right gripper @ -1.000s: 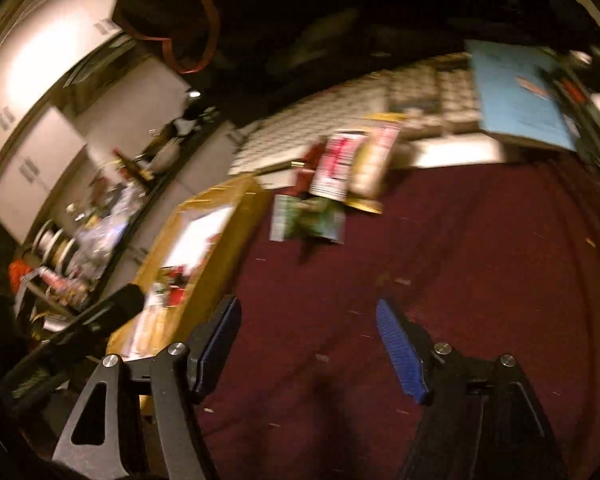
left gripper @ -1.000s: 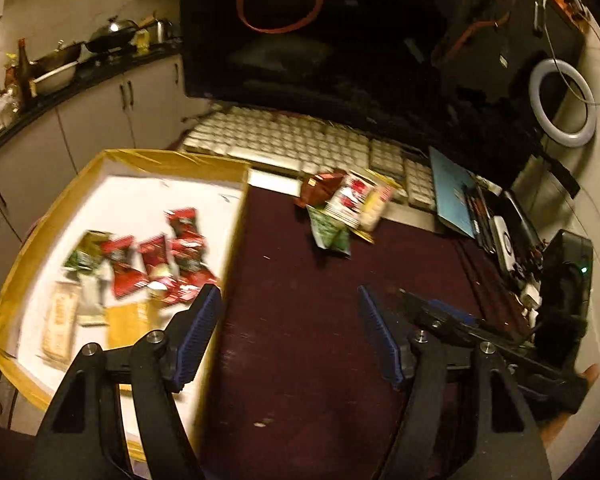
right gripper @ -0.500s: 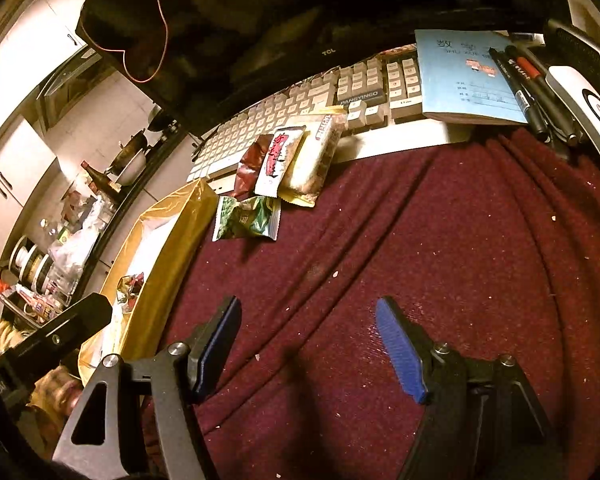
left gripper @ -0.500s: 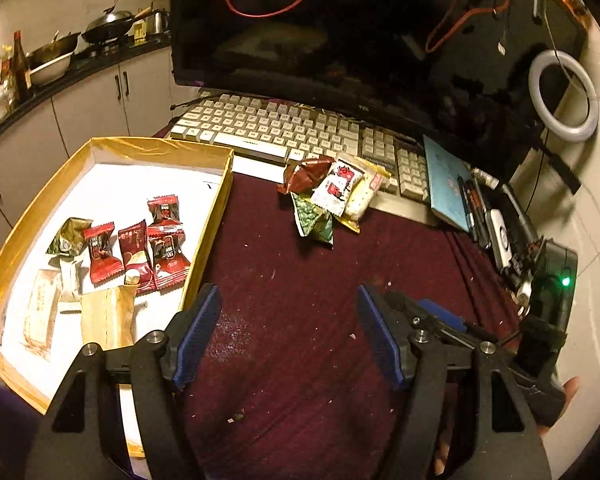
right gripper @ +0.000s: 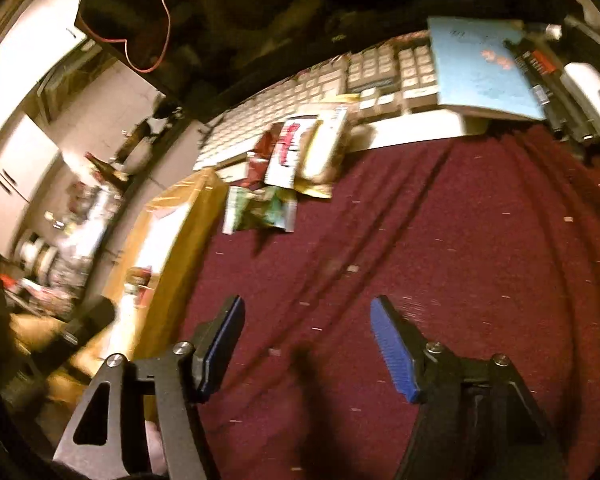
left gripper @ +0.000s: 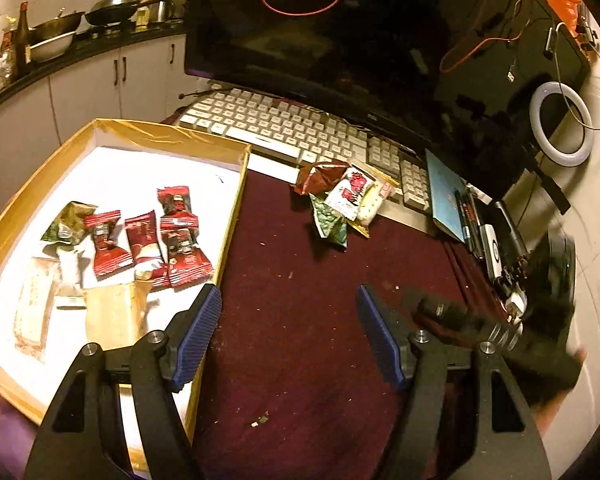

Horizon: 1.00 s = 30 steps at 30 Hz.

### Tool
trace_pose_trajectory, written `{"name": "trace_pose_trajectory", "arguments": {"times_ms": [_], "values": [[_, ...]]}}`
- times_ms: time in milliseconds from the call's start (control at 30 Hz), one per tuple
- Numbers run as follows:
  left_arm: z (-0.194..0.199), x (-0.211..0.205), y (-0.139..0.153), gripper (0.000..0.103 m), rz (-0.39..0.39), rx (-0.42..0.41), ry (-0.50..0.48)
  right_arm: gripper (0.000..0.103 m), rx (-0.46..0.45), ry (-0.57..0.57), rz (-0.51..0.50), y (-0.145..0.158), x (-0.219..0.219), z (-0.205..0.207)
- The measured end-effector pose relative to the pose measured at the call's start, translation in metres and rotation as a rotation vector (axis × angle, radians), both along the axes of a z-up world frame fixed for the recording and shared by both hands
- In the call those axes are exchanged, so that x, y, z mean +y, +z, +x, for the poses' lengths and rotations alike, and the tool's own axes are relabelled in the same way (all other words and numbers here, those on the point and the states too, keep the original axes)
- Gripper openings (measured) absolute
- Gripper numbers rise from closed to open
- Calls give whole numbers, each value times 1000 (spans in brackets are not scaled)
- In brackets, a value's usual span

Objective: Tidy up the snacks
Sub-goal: 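Grasp the white-and-red wrapped candy on the cloth with the right gripper, then grasp the green snack bag with the left gripper while the right holds the white candy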

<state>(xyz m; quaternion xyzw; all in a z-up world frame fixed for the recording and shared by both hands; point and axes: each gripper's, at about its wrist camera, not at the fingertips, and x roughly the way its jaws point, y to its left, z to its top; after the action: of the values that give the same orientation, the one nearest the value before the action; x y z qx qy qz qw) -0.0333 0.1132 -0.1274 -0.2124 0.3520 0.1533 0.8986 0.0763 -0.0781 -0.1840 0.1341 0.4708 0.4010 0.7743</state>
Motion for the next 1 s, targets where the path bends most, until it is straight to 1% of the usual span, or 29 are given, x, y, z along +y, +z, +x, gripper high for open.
{"name": "trace_pose_trajectory", "arguments": {"times_ms": [33, 67, 167, 267, 333, 433, 500, 567, 633, 667, 733, 767, 867, 933, 1000], "values": [[1, 1, -1, 69, -7, -2, -6, 66, 24, 12, 19, 5, 3, 6], [1, 1, -2, 69, -13, -4, -14, 65, 33, 11, 17, 9, 6, 12], [0, 6, -2, 69, -27, -16, -23, 65, 30, -16, -23, 25, 25, 36], [-4, 12, -1, 69, -49, -33, -14, 60, 47, -27, -56, 34, 51, 61], [-8, 16, -2, 69, -54, -31, -9, 54, 36, -43, -97, 37, 73, 79], [-14, 21, -2, 69, -62, -39, 0, 52, 27, -78, -157, 34, 97, 97], [-17, 25, -3, 69, -70, -40, 9, 50, 0, -99, -214, 32, 113, 101], [-18, 26, -4, 69, -70, -32, 6, 51, -80, -112, -269, 37, 125, 94], [-20, 27, -3, 69, -71, -36, 10, 52, -136, -124, -340, 38, 138, 88], [-21, 27, -3, 69, -72, -41, 12, 44, -167, -136, -377, 37, 142, 86], [-22, 27, -2, 69, -69, -38, 13, 22, -230, -153, -459, 37, 148, 81], [-21, 25, -2, 69, -66, -33, 9, 21, -240, -146, -466, 36, 147, 80], [-16, 23, 0, 69, -70, -34, -13, 19, -227, -126, -455, 33, 131, 77], [-5, 18, 1, 69, -86, -40, -54, 19, -184, -112, -399, 35, 110, 69], [14, 14, 1, 69, -94, -19, -90, 19, -175, -125, -332, 42, 82, 56]]}}
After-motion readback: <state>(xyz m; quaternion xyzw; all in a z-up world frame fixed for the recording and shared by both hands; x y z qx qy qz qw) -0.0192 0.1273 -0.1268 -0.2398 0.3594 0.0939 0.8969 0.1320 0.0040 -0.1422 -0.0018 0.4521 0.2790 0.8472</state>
